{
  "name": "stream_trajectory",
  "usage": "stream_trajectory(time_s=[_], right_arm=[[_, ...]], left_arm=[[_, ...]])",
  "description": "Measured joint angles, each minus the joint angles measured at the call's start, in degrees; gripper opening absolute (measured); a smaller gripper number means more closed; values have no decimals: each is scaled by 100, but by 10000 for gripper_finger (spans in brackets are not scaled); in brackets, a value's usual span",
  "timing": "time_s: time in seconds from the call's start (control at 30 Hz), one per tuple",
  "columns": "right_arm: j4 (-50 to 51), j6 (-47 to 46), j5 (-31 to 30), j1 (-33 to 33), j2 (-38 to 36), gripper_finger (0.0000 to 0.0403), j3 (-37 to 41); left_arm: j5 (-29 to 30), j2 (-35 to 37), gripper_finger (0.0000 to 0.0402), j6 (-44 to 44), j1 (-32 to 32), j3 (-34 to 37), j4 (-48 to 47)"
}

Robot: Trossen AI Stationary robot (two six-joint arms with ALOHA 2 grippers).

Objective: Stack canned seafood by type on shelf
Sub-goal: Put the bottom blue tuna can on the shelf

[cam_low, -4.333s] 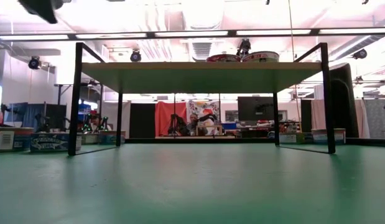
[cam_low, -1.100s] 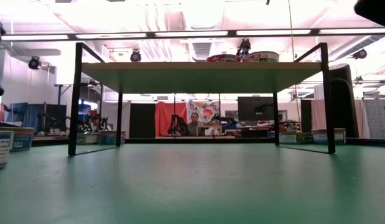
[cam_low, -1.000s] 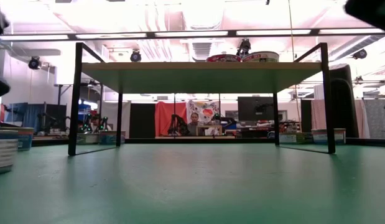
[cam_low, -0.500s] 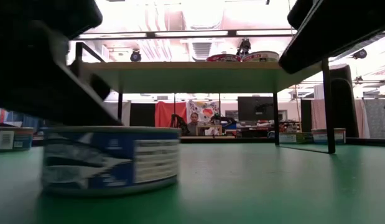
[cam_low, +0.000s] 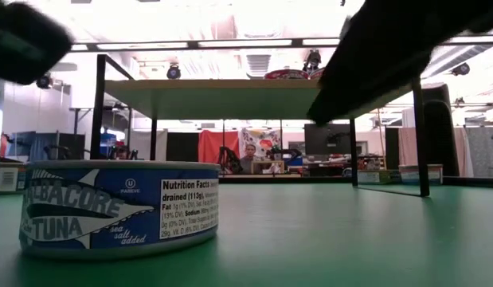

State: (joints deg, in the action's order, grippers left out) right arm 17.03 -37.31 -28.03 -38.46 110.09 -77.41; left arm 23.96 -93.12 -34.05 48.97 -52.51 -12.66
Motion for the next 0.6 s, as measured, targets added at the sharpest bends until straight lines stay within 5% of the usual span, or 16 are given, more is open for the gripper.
stream_trajectory(time_s=[0.17,0.33,0.6], right_arm=[[-284,361,75,134,317,365,0],[-287,712,379,218,602,385,8],[-978,841,474,405,825,385,9]], left_arm=[[181,32,0,-791,355,484,40],[255,-154,14,-1323,238,764,407],[250,-710,143,-896,-49,1165,2296]])
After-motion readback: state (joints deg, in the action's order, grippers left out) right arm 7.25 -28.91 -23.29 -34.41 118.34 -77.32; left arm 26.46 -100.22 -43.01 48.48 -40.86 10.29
